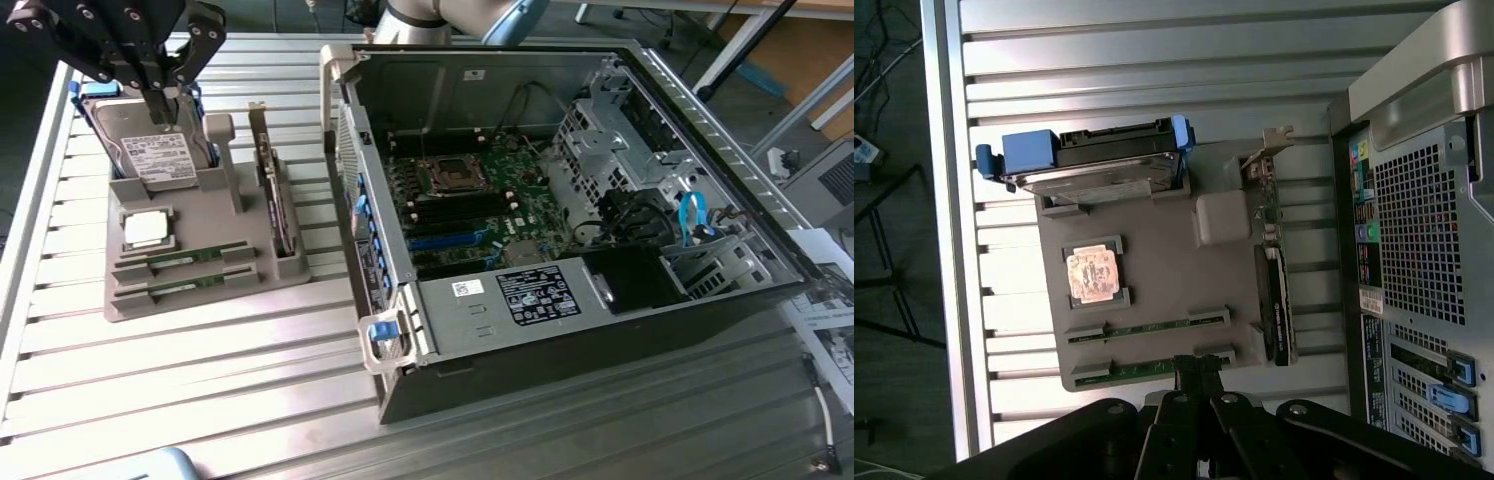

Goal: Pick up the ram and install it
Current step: 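Pick up the ram and move it above insertion slot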

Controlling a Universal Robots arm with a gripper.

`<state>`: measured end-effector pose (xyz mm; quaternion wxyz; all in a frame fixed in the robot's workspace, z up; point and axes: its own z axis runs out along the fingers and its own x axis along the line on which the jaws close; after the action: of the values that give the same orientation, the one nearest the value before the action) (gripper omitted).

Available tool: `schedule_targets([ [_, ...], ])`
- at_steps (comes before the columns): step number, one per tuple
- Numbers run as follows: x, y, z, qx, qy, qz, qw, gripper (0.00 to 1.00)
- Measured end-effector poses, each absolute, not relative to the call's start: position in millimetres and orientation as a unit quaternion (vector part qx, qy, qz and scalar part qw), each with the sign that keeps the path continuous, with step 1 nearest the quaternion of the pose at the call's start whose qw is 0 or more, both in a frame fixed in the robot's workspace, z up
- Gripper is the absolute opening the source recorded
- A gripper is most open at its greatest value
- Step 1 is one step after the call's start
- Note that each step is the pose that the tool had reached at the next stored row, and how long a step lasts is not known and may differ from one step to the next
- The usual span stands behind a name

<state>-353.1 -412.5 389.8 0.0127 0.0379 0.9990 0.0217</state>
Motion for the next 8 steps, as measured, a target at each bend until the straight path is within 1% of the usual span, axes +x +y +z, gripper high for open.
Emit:
schedule_targets([
  [8, -353.1, -419.1, 389.8, 0.038, 0.999, 0.022, 0.013, 0.11],
])
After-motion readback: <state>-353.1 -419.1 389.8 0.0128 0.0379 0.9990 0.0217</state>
